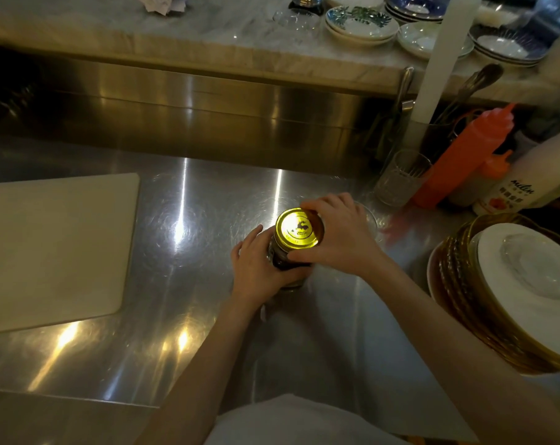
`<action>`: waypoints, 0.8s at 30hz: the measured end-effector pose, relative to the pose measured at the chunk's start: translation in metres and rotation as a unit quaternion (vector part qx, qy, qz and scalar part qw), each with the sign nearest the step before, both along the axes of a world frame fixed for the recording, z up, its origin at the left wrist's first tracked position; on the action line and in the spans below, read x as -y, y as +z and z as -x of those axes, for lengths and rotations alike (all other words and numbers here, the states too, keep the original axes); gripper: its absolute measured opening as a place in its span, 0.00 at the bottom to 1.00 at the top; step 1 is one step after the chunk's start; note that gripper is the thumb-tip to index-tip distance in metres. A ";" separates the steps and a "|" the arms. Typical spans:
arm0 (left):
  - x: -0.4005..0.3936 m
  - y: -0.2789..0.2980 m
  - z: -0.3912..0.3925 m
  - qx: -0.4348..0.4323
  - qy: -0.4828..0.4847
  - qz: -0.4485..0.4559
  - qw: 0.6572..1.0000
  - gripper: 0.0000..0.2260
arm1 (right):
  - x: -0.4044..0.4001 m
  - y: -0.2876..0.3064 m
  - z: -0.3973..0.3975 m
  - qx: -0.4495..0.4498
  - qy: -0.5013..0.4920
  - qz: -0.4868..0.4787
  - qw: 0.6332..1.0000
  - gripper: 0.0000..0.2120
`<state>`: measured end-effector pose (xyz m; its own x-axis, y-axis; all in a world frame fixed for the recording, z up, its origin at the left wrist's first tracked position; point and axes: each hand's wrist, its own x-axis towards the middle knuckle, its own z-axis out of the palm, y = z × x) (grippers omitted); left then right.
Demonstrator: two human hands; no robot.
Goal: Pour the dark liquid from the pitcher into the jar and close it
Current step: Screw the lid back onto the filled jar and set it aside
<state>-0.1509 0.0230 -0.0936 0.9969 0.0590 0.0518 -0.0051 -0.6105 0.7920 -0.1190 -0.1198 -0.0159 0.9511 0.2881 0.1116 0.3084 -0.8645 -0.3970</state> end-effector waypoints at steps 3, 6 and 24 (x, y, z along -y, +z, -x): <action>0.001 0.003 0.001 0.006 0.004 0.009 1.000 0.40 | -0.002 -0.003 0.003 -0.006 0.010 0.017 1.000 0.39; 0.001 0.003 0.002 0.000 0.005 0.021 1.000 0.40 | -0.006 -0.010 0.006 0.000 -0.004 0.021 1.000 0.37; 0.002 0.005 0.004 0.005 0.005 0.028 1.000 0.39 | 0.007 -0.009 0.029 0.007 -0.076 0.155 0.985 0.32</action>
